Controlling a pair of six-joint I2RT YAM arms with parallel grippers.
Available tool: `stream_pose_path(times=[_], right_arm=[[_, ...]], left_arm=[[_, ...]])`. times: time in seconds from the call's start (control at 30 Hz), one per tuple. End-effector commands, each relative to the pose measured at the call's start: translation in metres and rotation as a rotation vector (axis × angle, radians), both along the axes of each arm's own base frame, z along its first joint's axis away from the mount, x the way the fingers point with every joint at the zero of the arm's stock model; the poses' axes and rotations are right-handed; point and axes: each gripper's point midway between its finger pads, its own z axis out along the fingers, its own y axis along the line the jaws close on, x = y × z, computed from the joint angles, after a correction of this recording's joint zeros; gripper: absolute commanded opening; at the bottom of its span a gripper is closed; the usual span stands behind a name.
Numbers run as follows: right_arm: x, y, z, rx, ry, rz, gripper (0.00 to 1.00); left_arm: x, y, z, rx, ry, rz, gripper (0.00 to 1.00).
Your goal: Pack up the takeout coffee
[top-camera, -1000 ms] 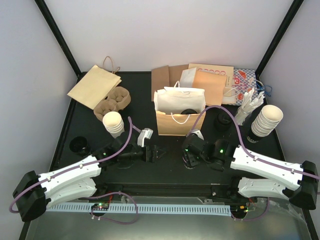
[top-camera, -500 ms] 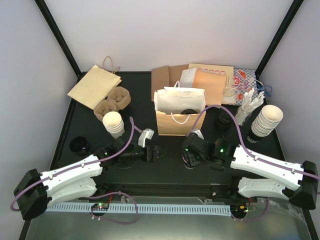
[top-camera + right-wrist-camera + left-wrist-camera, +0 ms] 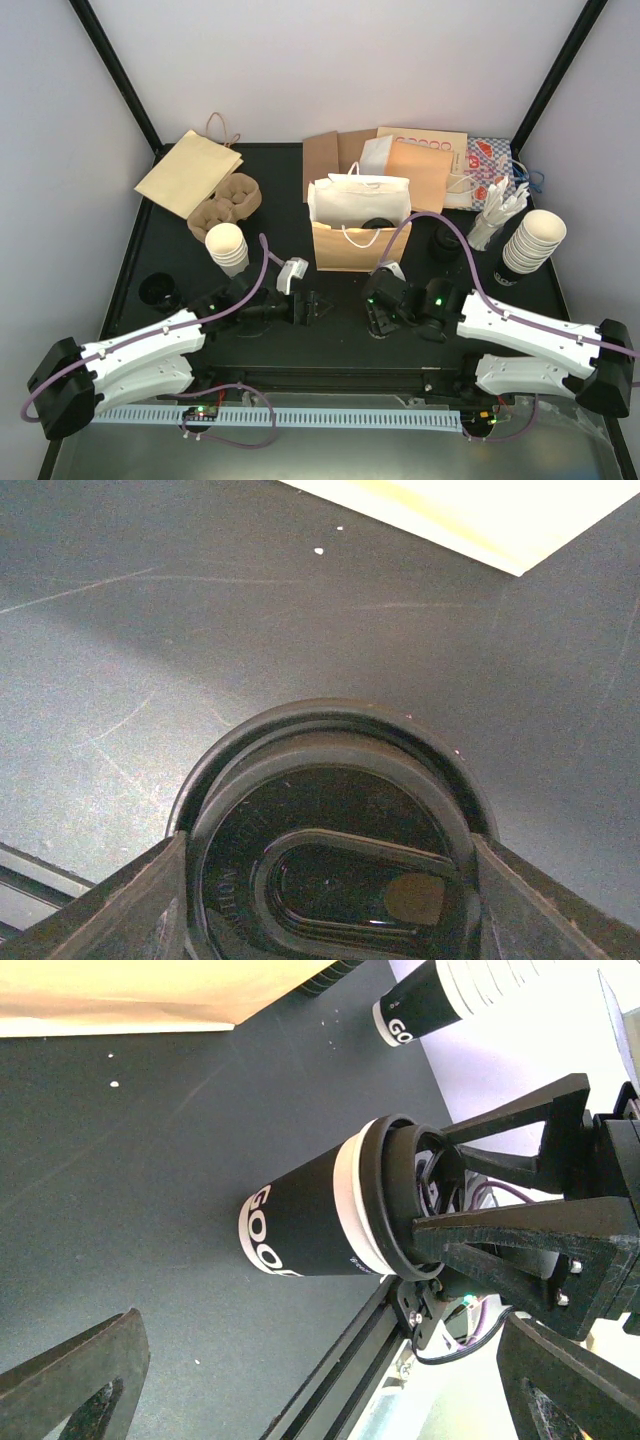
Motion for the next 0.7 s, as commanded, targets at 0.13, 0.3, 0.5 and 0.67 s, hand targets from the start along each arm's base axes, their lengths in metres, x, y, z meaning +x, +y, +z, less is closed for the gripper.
stream_pose_path(times=[0.13,0.3,0.5,0.67], right_arm=[[0.001,-0.002,-0.015,0.002,0.012,-0.027,0.69],[0.0,-0.003,-0.02,0.002,0.026,-0.027,0.69],[-0.003,-0.003,-0.029,0.001,0.058,-0.024,0.69],[-0.005,-0.004,-0.033,-0.008,0.073,-0.022,0.69]], left_arm=[[0.005,-0.009,0.02,-0.045,-0.035,0.0,0.98],[0.006,-0.01,0.019,-0.046,-0.033,0.001,0.98],[0.005,-0.012,0.018,-0.044,-0.027,-0.003,0.98],[0.006,-0.013,0.016,-0.042,-0.024,-0.001,0.98]])
